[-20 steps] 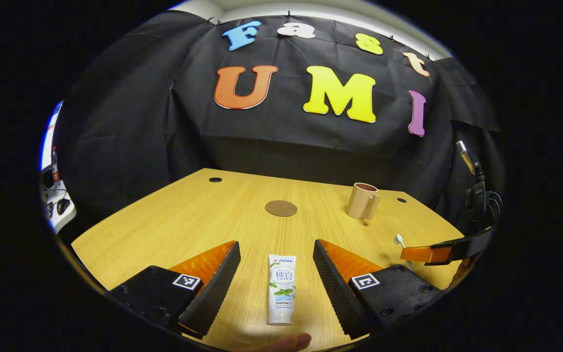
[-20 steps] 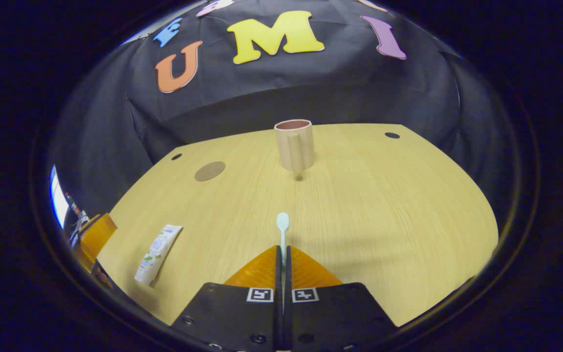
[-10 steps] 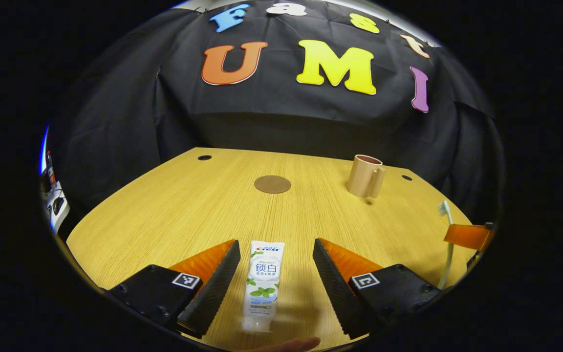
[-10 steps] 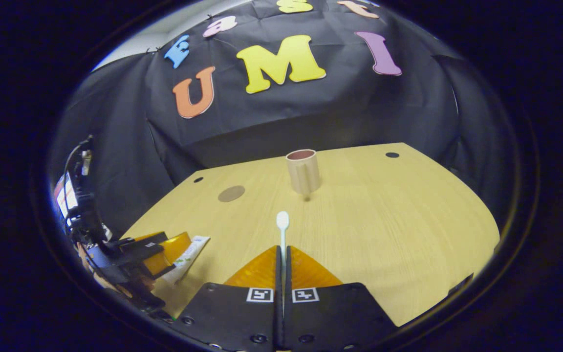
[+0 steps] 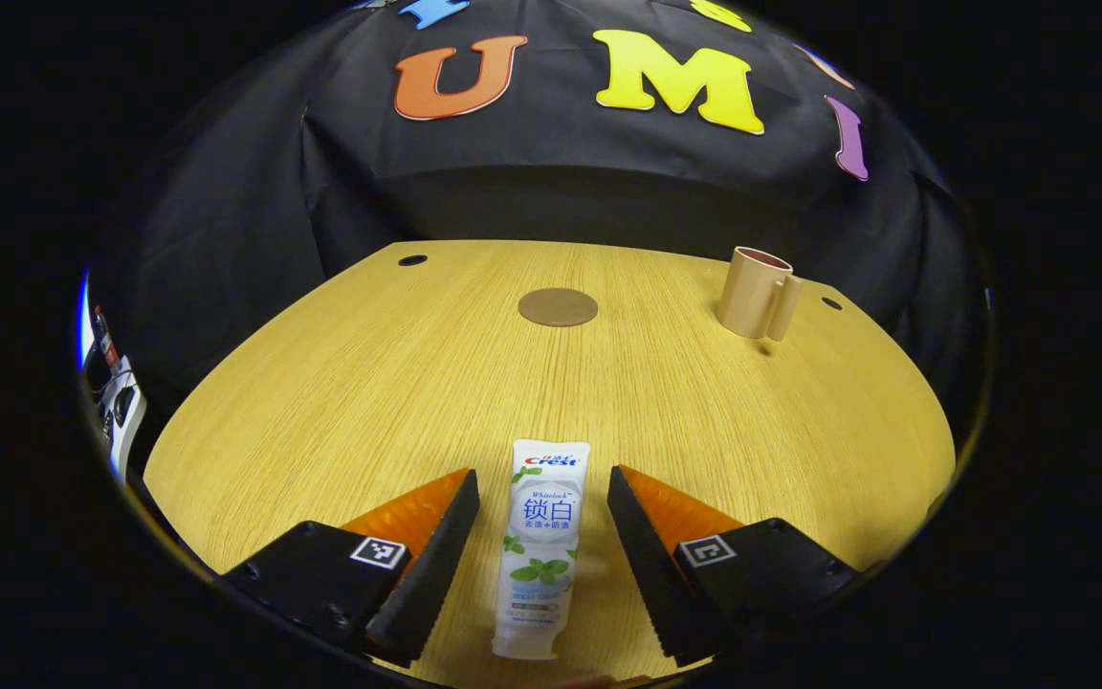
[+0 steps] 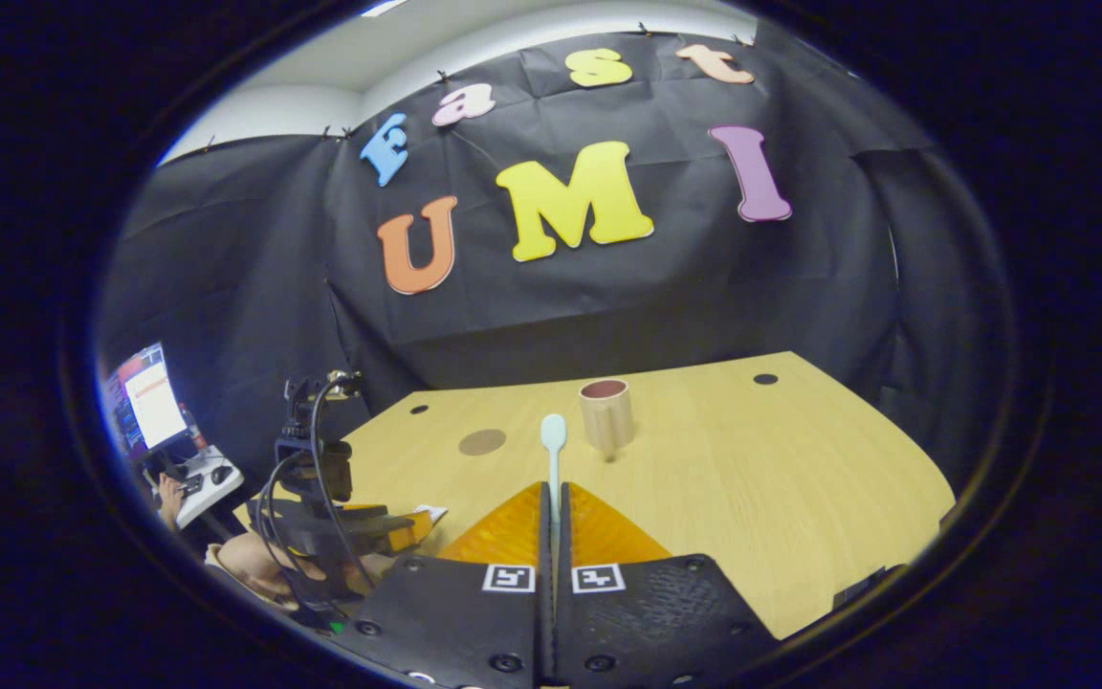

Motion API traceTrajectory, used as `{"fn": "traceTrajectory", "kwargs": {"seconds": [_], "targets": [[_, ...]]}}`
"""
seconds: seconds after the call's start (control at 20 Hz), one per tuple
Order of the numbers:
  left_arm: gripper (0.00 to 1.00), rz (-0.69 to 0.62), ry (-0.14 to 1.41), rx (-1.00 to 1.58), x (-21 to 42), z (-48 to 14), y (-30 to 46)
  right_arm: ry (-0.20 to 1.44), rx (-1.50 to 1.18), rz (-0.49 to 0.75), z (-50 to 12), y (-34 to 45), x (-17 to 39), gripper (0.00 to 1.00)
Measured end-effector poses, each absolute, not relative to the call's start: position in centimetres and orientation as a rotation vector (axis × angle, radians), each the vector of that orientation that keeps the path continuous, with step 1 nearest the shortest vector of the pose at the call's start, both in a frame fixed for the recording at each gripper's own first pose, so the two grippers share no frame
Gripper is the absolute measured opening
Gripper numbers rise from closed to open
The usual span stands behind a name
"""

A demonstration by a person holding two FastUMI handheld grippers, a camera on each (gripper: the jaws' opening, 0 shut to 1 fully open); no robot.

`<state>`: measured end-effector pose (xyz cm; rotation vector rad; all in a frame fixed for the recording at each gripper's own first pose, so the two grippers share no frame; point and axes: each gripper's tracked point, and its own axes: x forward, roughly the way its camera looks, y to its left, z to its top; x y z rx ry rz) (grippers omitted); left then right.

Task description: Put the toothbrush and toothpaste on the desktop into the cup, then pick up the cup and place it on the coaster on the desktop.

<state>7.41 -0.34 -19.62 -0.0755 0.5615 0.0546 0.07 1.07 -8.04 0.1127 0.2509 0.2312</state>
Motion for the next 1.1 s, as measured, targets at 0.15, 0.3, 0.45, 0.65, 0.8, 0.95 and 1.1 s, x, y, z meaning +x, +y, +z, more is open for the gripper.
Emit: {"fn": "traceTrajectory", "kwargs": {"seconds": [0.15, 0.3, 0.45, 0.65, 0.8, 0.95, 1.1], "targets": [[0.80, 0.062, 0.605, -0.067, 6.8, -20.3, -0.2, 0.240, 0.129, 0.238, -8.2, 0.8, -0.8, 0.00], [0.78, 0.057, 0.607, -0.078, 6.7, -20.4, -0.4, 0.243, 0.128, 0.240, -8.3, 0.6, -1.1, 0.00], [0.70, 0.077, 0.661, -0.088, 6.3, -21.4, 0.1, 0.244, 0.141, 0.242, -8.3, 0.5, -1.1, 0.00], [0.66, 0.069, 0.672, -0.077, 6.2, -21.6, -0.2, 0.239, 0.152, 0.240, -8.4, 0.3, -1.1, 0.00], [0.59, 0.067, 0.665, -0.058, 6.5, -21.6, 0.0, 0.245, 0.157, 0.246, -8.5, 0.5, -0.8, 0.00], [0.53, 0.055, 0.651, -0.066, 6.7, -21.5, -0.1, 0.240, 0.142, 0.258, -8.0, 0.7, -0.3, 0.00], [0.54, 0.036, 0.628, -0.076, 6.9, -21.4, -0.2, 0.239, 0.128, 0.278, -6.8, 1.4, 0.6, 0.00]]}}
